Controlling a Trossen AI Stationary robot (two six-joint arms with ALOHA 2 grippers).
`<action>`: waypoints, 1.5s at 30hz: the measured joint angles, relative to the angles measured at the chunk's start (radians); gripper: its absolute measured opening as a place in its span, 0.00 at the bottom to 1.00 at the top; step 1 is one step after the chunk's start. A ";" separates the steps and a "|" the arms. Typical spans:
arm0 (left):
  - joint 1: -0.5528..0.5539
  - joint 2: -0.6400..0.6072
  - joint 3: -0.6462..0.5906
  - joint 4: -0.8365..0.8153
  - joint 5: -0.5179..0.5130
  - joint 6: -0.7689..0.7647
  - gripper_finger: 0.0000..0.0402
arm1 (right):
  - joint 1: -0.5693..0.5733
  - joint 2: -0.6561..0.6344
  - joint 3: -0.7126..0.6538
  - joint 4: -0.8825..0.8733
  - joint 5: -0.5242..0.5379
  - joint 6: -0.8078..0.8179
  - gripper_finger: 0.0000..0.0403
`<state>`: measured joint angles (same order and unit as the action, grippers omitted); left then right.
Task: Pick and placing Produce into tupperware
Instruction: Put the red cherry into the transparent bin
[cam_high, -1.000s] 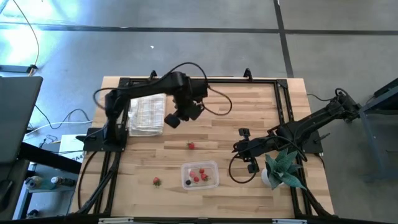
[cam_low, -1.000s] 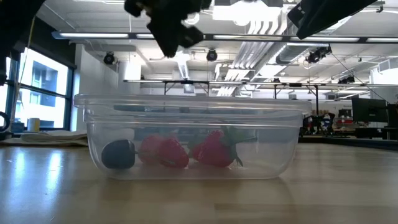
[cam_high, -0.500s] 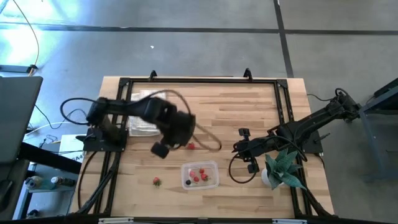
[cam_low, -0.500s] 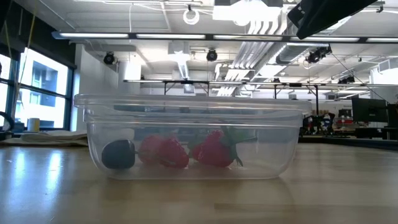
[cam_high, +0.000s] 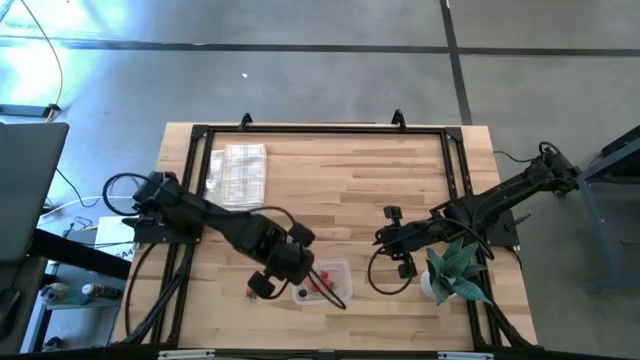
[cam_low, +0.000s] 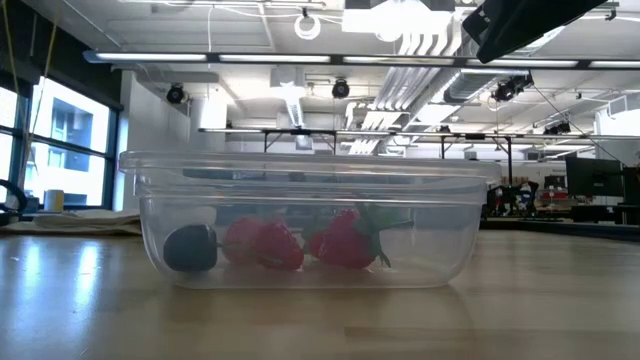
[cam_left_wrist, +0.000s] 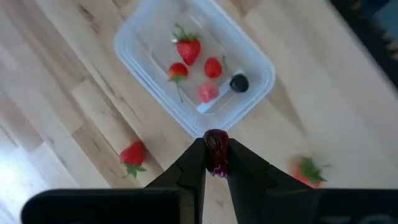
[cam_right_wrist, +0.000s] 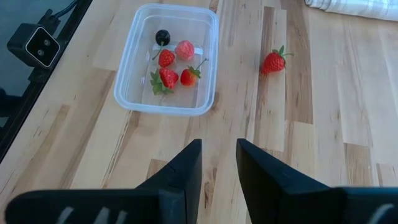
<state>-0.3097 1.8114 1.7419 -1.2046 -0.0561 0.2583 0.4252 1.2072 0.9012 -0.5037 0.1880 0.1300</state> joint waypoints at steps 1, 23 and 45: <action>-0.001 0.000 -0.037 0.027 -0.010 0.009 0.12 | 0.000 0.000 0.000 0.000 0.000 0.000 0.22; 0.079 0.076 -0.304 0.537 0.136 0.100 0.12 | 0.000 0.000 0.000 0.000 0.000 0.000 0.22; 0.113 0.269 -0.165 0.433 0.216 0.188 0.12 | 0.000 0.000 -0.001 -0.001 0.000 0.000 0.22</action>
<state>-0.1963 2.0808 1.5769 -0.7718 0.1601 0.4465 0.4252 1.2072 0.9005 -0.5049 0.1879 0.1302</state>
